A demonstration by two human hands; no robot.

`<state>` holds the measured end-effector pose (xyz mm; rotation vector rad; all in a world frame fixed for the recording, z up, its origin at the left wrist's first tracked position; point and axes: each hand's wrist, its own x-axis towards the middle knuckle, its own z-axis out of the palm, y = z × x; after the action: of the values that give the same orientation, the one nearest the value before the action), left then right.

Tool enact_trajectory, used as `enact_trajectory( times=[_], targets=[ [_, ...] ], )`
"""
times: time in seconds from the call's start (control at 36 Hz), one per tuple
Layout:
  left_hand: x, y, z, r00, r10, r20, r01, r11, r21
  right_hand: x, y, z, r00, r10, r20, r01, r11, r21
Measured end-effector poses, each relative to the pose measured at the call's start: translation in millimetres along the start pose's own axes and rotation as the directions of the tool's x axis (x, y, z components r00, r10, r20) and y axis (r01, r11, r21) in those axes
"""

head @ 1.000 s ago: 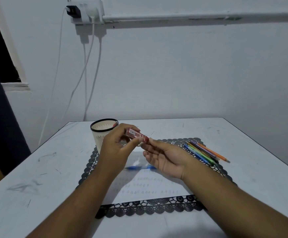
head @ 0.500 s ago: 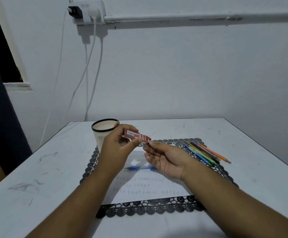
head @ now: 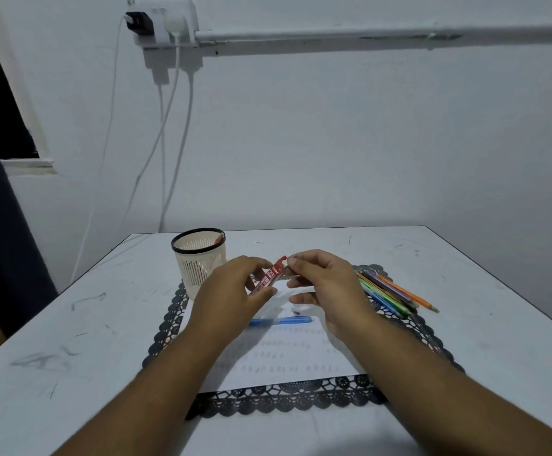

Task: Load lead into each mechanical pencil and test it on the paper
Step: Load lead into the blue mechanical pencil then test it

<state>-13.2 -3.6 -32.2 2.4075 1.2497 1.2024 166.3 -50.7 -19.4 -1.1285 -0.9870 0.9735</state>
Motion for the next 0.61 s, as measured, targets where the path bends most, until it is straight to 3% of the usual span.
enact_trajectory(
  times=[0.14,0.61],
  targets=[
    [-0.9,1.9,4.6,1.000,-0.020,0.021,0.020,0.999,-0.025,-1.8,-3.1,-0.4,0.998,-0.045,-0.040,0.041,0.994,-0.098],
    [-1.1,4.2,5.9,0.998,-0.052,0.045,0.053,0.998,-0.034,-0.4,-4.5,-1.3,0.993,-0.103,-0.063,0.094,0.987,-0.132]
  ],
)
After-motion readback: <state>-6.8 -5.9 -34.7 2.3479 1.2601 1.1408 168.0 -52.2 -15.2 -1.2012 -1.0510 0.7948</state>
